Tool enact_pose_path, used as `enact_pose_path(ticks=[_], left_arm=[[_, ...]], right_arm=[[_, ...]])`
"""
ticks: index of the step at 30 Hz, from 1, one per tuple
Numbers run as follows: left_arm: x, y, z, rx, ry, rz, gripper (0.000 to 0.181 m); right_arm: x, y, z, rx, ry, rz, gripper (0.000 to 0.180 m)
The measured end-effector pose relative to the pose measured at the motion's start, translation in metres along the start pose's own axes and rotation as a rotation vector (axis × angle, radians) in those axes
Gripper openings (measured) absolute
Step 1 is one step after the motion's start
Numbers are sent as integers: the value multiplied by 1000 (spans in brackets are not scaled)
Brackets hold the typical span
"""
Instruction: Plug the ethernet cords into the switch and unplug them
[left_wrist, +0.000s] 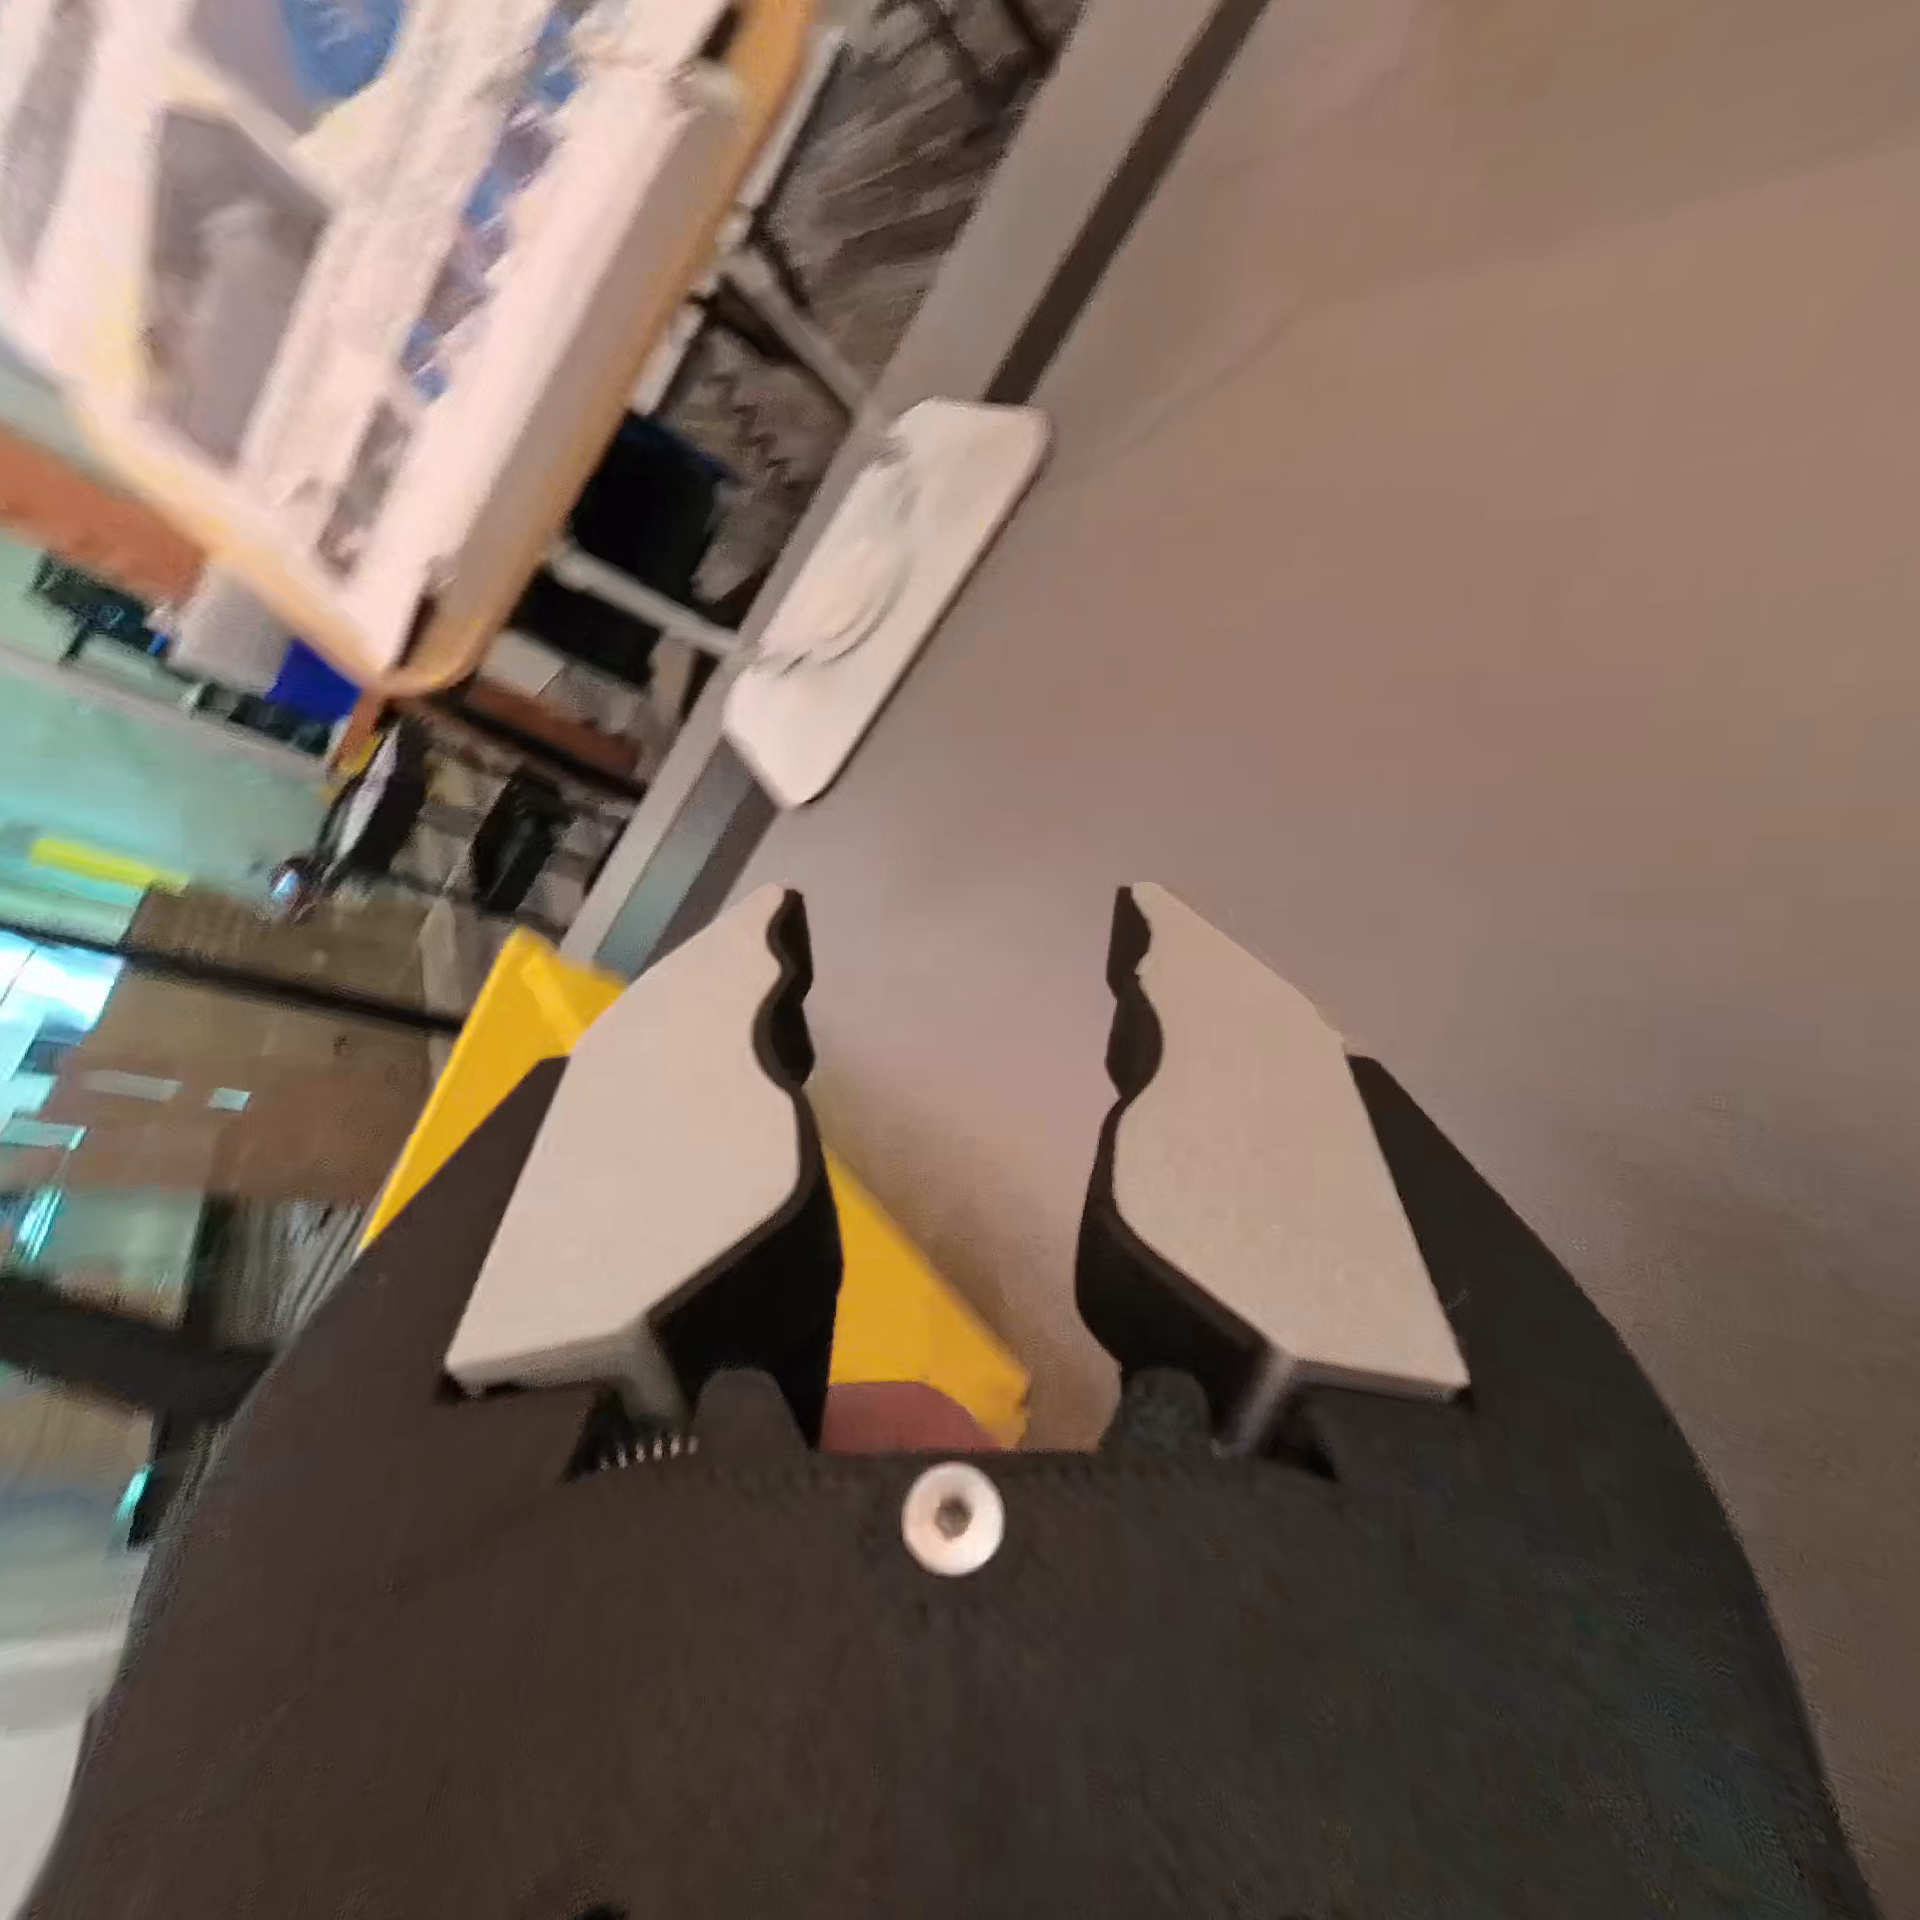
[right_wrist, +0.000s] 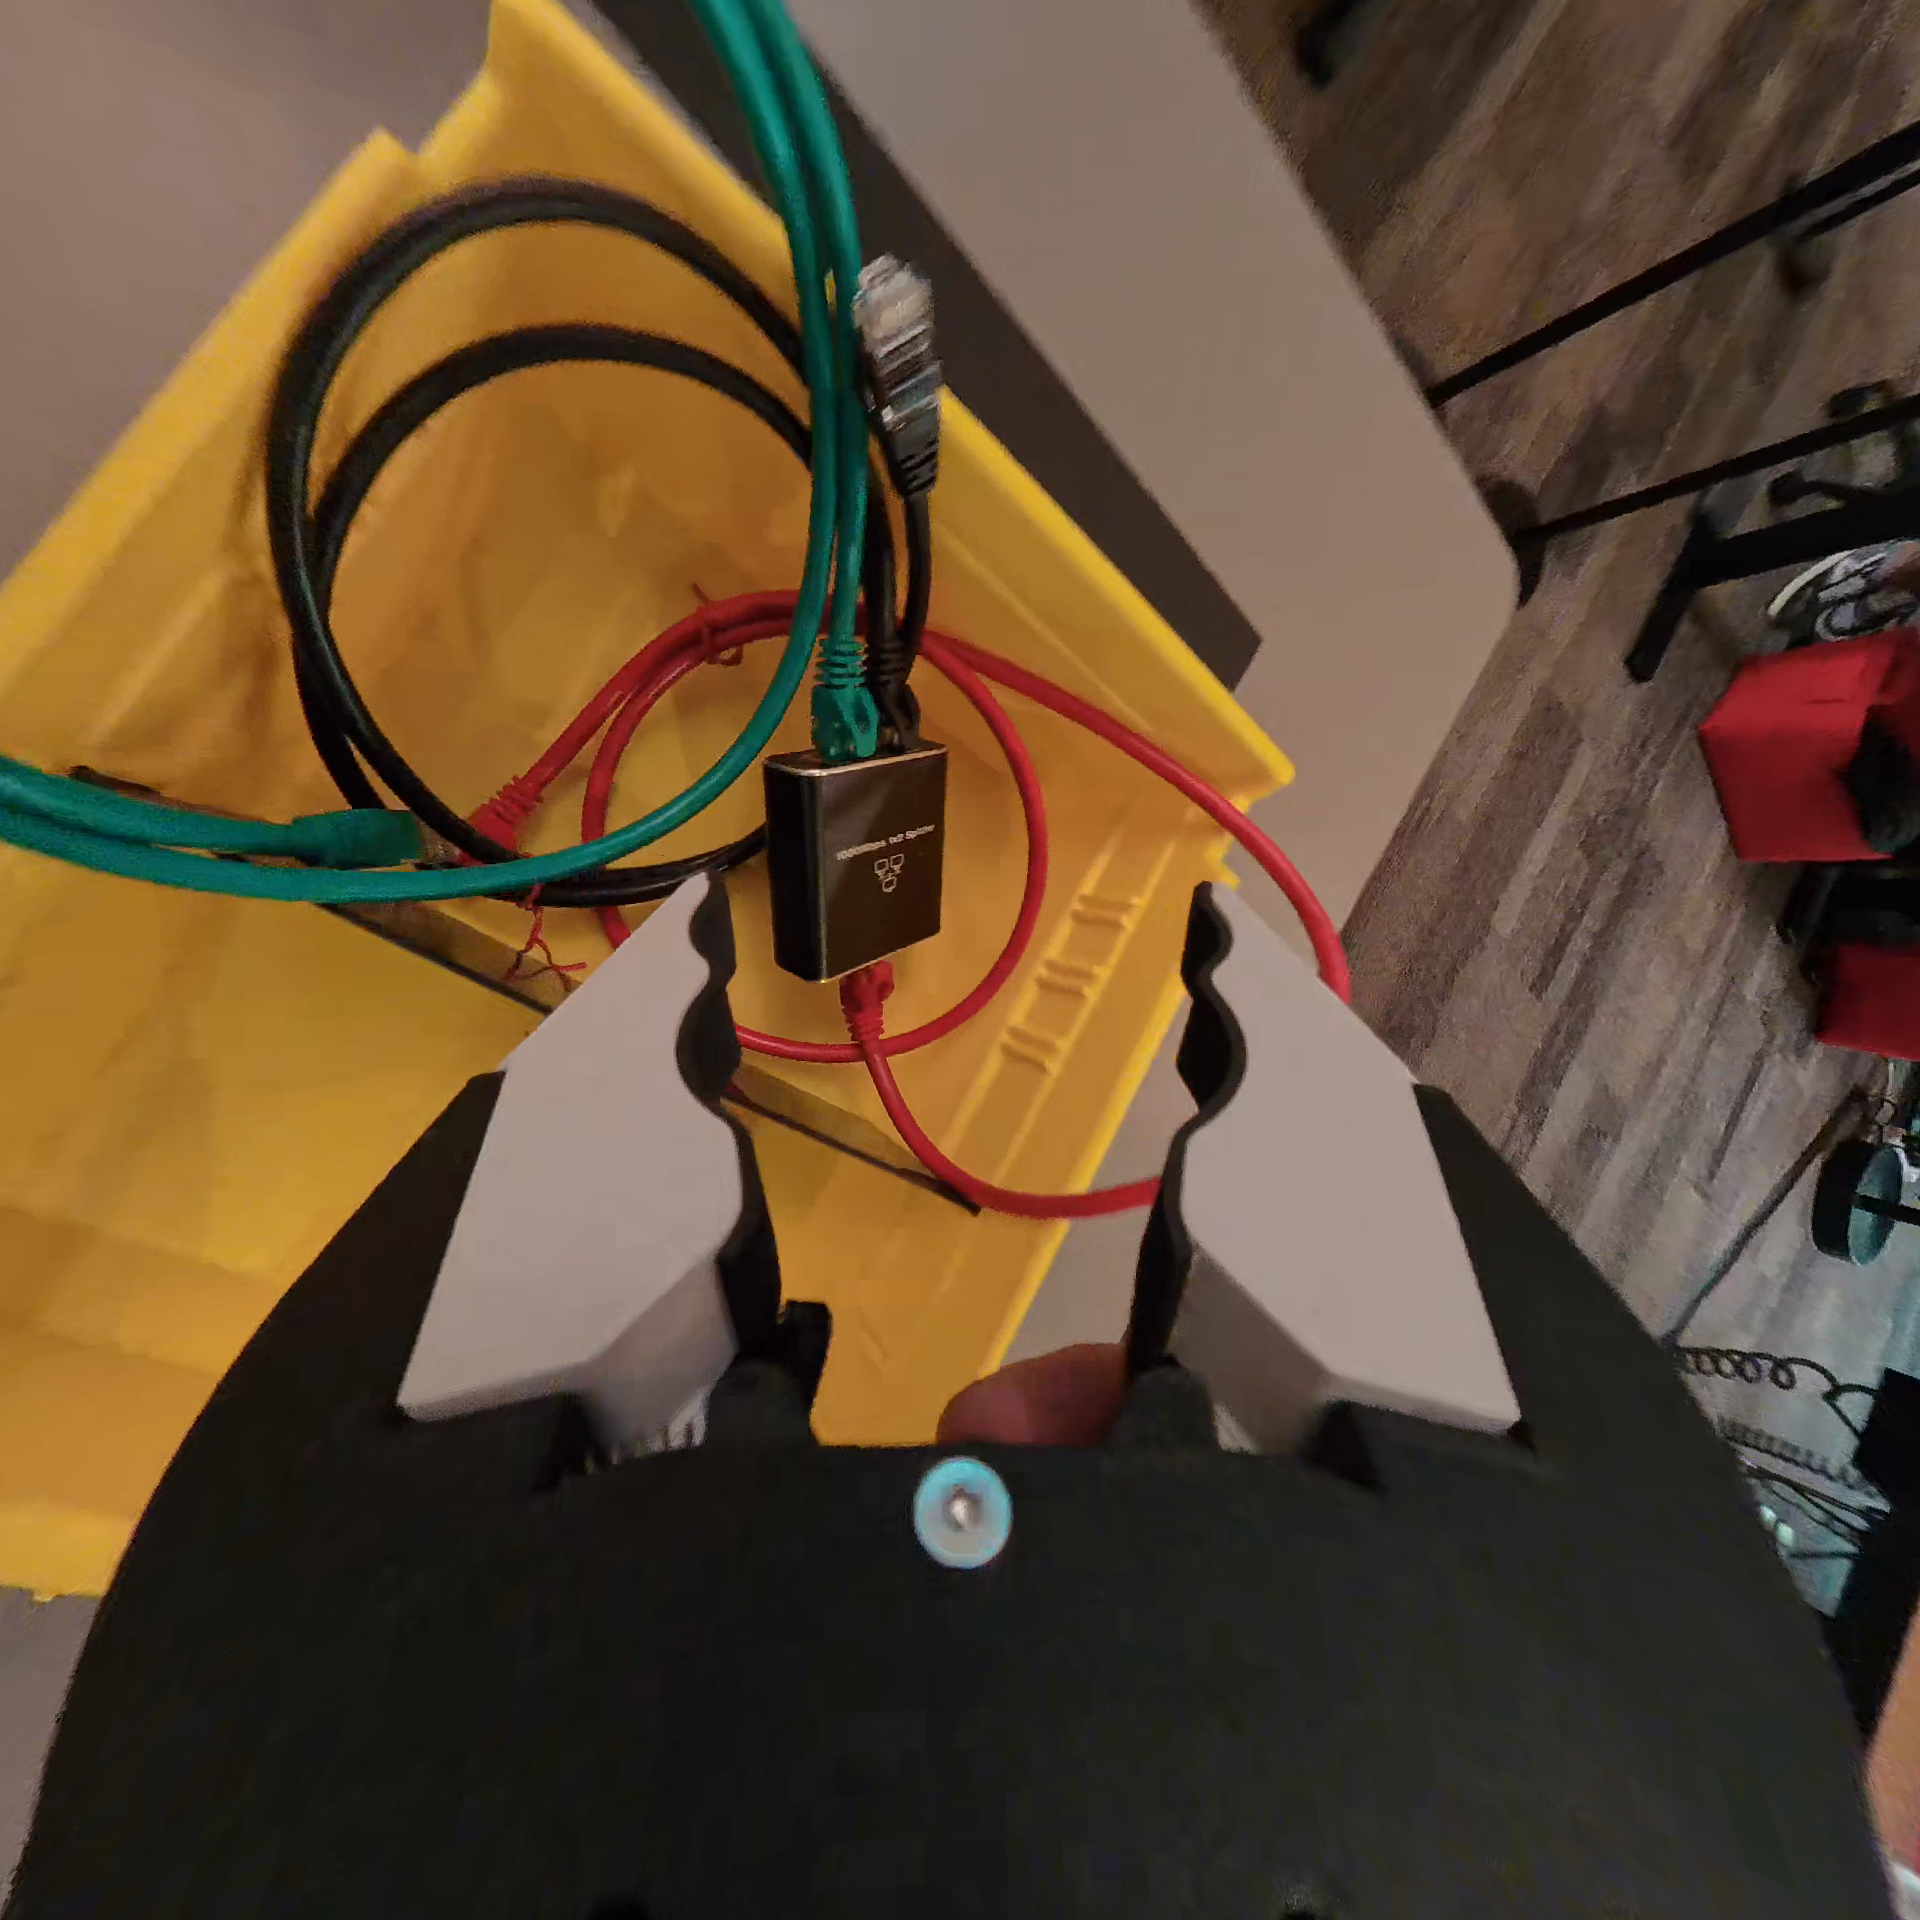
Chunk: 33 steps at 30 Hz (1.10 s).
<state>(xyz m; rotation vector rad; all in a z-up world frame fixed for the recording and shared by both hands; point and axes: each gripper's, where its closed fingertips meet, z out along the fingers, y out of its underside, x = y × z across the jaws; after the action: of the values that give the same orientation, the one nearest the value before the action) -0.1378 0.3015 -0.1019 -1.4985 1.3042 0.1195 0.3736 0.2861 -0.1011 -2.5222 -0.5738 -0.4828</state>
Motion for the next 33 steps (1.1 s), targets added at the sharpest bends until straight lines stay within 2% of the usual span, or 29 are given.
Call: enact_pose_path(ticks=[3, 5, 7, 12, 13, 17, 20, 22, 23, 24, 26, 27, 30, 31, 33], left_arm=[[-63, 33, -34, -30, -208, -126, 56], [-100, 70, -58, -112, -334, -175, 62], [-130, 112, -79, -205, -431, -226, 80], [-155, 202, -101, -372, -443, -433, 107], [-157, 213, -103, -380, -449, -452, 107], [-146, 245, -90, -387, -367, -599, 91], [-138, 245, -75, -278, -291, -729, 73], [-138, 244, -67, -220, -279, -756, 75], [-141, 244, -65, -192, -286, -759, 71], [-144, 245, -64, -178, -294, -761, 61], [-150, 248, -65, -153, -315, -798, 34], [-151, 249, -62, -135, -305, -823, 29], [-146, 254, -49, -101, -247, -867, 26], [-147, 254, -47, -84, -250, -889, 25], [-149, 255, -45, -76, -256, -880, 18]], right_arm=[[10, 6, -27, 103, 45, 59, 80], [17, 21, -39, 138, 90, 91, 82], [21, 46, -44, 131, 114, 120, 89], [10, 97, -37, 110, 97, 205, 96], [5, 104, -34, 107, 83, 220, 99], [-16, 121, -18, 86, 35, 212, 92], [-24, 114, -12, 172, -9, 254, 81], [-29, 109, -9, 219, -51, 303, 80], [-26, 107, -8, 235, -40, 315, 75], [-23, 108, -7, 241, -24, 323, 67], [-21, 108, -7, 242, -15, 336, 64], [-21, 107, -7, 244, -13, 330, 61], [-25, 103, -4, 266, -3, 274, 57], [-30, 103, 0, 266, -29, 266, 49], [-39, 98, 5, 299, -40, 265, 46]])
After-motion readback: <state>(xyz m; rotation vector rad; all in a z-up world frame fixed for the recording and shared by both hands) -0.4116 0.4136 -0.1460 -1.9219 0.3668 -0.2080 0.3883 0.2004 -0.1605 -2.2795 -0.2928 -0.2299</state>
